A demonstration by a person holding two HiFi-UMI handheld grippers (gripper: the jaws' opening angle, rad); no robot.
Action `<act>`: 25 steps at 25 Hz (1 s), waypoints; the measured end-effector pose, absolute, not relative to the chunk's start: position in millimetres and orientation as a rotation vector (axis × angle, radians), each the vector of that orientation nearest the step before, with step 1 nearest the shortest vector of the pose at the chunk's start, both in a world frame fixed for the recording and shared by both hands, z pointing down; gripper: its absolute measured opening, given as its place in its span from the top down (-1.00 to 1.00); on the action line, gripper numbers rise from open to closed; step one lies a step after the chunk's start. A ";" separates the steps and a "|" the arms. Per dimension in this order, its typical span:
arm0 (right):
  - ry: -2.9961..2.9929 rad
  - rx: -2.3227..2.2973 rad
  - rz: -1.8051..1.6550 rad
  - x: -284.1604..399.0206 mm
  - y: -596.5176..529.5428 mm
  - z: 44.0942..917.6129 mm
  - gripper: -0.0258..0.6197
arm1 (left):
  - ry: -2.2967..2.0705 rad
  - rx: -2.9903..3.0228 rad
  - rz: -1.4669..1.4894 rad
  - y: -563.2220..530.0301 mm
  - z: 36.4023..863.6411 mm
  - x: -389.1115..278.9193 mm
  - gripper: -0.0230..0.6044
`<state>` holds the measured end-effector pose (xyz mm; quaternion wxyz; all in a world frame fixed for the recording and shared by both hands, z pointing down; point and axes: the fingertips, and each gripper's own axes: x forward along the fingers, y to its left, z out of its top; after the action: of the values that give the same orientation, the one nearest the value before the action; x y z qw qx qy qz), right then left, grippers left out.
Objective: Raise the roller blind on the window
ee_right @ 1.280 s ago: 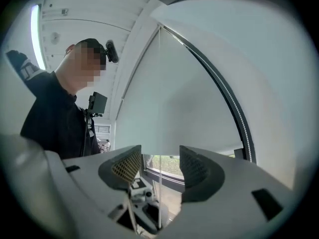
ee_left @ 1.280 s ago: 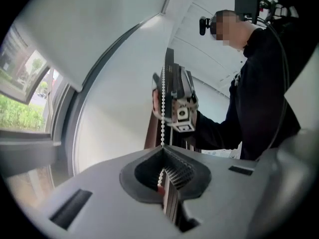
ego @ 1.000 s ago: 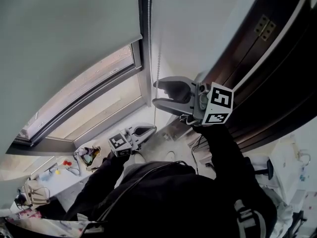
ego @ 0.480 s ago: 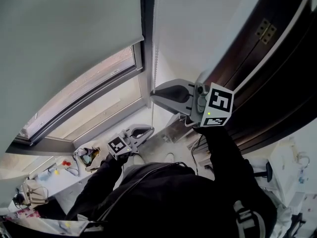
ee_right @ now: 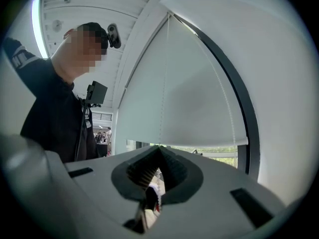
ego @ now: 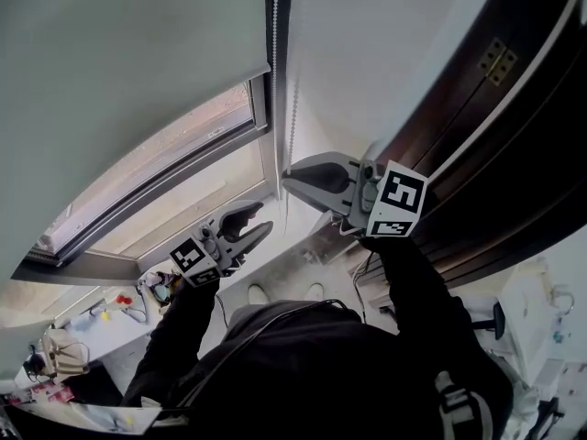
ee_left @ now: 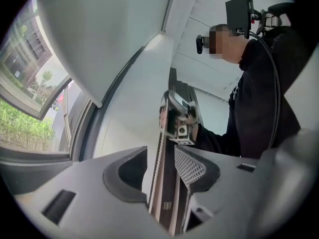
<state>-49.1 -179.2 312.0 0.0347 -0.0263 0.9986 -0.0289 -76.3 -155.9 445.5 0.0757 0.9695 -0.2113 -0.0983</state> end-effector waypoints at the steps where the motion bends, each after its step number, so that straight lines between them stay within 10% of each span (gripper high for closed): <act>1: 3.080 -0.082 -0.105 -50.3 -179.6 320.8 0.90 | -0.639 2.932 -0.311 -159.2 435.1 -78.9 0.41; 25: 3.377 -0.019 -0.523 -64.3 -126.5 557.3 0.90 | -0.551 3.143 -0.229 -167.2 301.7 -36.5 0.40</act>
<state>-64.3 -126.5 557.3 -0.1376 -0.0056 0.9788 -0.1516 -36.5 -167.2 301.7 -0.0287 0.9820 -0.1722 -0.0716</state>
